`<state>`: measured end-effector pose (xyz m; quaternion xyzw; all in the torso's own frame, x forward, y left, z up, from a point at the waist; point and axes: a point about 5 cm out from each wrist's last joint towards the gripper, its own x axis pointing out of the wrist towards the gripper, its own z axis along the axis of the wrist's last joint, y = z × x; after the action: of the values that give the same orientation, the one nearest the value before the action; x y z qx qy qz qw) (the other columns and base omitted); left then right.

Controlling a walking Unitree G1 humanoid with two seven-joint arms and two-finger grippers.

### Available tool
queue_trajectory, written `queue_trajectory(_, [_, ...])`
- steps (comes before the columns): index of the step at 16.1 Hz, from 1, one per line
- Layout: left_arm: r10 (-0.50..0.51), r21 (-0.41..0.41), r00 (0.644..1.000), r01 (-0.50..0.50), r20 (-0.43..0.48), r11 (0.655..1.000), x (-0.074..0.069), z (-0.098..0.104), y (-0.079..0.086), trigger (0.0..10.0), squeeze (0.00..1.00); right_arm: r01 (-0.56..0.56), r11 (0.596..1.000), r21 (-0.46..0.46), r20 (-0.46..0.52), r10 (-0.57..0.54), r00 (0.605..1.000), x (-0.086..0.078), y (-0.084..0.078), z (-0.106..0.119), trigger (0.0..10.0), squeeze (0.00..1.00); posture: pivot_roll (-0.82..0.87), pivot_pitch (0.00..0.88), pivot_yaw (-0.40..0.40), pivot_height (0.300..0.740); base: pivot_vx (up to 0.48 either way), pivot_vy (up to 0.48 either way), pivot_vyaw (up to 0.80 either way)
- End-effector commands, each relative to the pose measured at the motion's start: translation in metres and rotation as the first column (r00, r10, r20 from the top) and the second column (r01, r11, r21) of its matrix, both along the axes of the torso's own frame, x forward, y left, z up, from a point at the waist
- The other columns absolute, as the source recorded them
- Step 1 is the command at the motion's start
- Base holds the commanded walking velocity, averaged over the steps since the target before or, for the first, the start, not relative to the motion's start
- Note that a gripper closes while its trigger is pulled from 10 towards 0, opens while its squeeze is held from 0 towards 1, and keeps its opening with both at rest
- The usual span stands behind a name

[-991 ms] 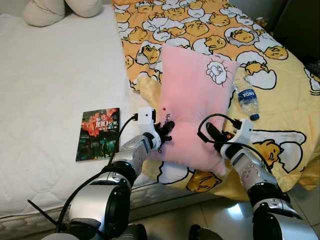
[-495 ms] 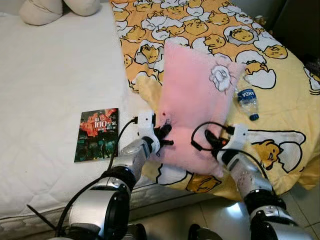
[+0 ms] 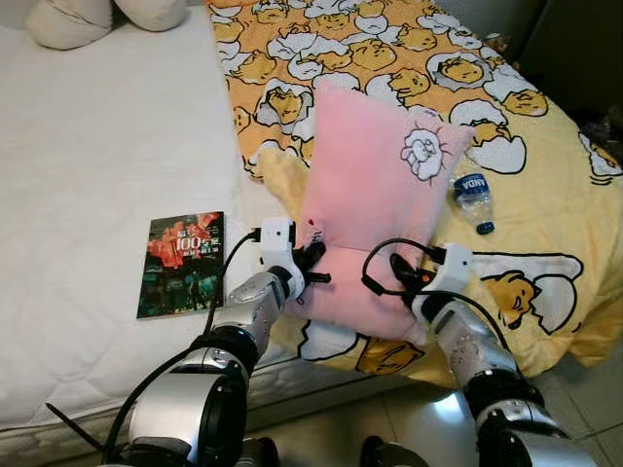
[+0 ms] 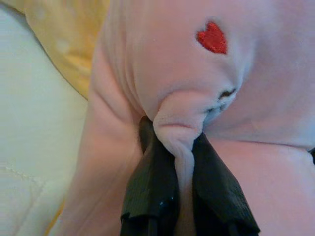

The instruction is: Clean up the room

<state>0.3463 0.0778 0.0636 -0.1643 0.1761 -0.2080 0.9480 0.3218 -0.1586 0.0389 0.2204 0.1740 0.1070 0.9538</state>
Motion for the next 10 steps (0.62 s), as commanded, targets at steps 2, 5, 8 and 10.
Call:
queue_trajectory(2, [0.055, 0.032, 0.997, -0.057, 0.060, 0.998, 0.008, 0.010, 0.012, 0.0, 0.00, -0.010, 0.996, -0.087, -0.057, 0.005, 0.998, -0.003, 0.000, -0.009, 0.0, 0.00, -0.02, 0.050, 0.009, 0.740, 0.000, 0.000, 0.00])
queue_trajectory(5, [0.111, 0.024, 0.964, -0.120, 0.242, 0.992, 0.025, 0.047, 0.024, 0.0, 0.00, 0.000, 0.981, -0.196, 0.126, 0.025, 0.992, 0.021, -0.008, 0.033, 0.0, 0.00, 0.01, 0.000, -0.019, 0.740, 0.000, 0.000, 0.00])
queue_trajectory(8, [0.134, 0.045, 0.895, -0.169, 0.426, 0.985, 0.031, 0.082, 0.031, 0.0, 0.00, 0.055, 0.968, -0.246, 0.283, 0.017, 0.959, 0.040, -0.022, 0.076, 0.0, 0.00, 0.01, 0.000, -0.030, 0.740, 0.000, 0.000, 0.00])
queue_trajectory(10, [0.180, 0.039, 0.844, -0.231, 0.505, 0.972, 0.030, 0.099, 0.039, 0.0, 0.00, 0.100, 0.961, -0.257, 0.376, 0.004, 0.927, 0.046, -0.027, 0.099, 0.0, 0.00, 0.01, 0.000, -0.033, 0.740, 0.000, 0.000, 0.00])
